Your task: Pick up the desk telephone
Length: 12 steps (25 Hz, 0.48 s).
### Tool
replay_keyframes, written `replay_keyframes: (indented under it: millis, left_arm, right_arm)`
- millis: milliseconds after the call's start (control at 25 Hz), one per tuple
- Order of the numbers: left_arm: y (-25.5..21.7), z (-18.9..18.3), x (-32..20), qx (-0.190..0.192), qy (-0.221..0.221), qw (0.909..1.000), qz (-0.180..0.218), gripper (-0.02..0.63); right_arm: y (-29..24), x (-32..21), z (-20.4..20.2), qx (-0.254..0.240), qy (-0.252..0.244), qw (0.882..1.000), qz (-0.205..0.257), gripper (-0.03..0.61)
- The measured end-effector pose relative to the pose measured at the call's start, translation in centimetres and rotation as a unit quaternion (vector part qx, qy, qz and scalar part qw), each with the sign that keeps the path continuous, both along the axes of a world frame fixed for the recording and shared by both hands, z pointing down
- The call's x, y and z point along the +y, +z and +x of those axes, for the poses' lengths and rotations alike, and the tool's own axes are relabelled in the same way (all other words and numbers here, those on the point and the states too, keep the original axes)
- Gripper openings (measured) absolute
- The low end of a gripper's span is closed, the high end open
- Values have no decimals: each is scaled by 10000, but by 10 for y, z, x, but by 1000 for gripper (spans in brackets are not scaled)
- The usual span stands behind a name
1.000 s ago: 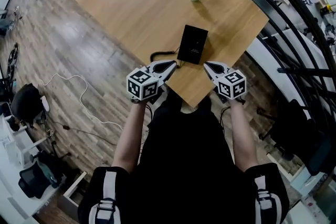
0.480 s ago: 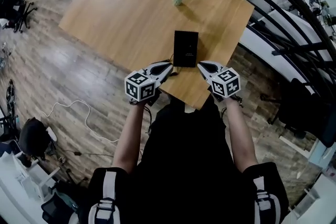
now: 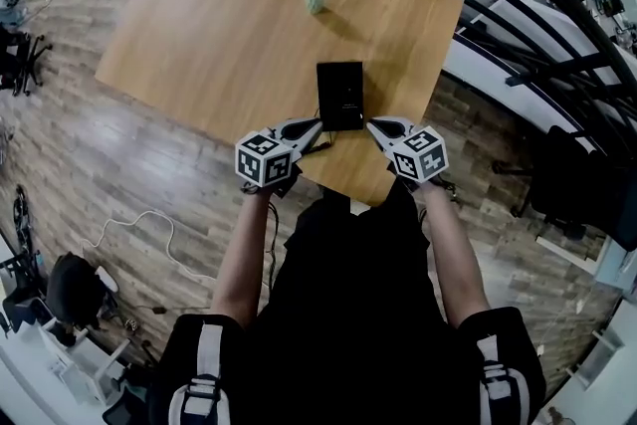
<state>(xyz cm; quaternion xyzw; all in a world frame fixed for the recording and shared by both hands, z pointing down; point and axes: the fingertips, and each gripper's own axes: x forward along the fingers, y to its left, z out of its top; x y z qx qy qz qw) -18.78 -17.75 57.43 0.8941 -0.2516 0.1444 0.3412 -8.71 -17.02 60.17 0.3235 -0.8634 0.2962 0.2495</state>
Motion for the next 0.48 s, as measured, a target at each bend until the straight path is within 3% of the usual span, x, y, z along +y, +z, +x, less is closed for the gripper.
replay_keyframes:
  millis: [480]
  left_arm:
    - [25,-5,-27,-201,-280,9992,-182,21]
  right_arm:
    - [33,-23,3,-6,-323,9989,-346,23]
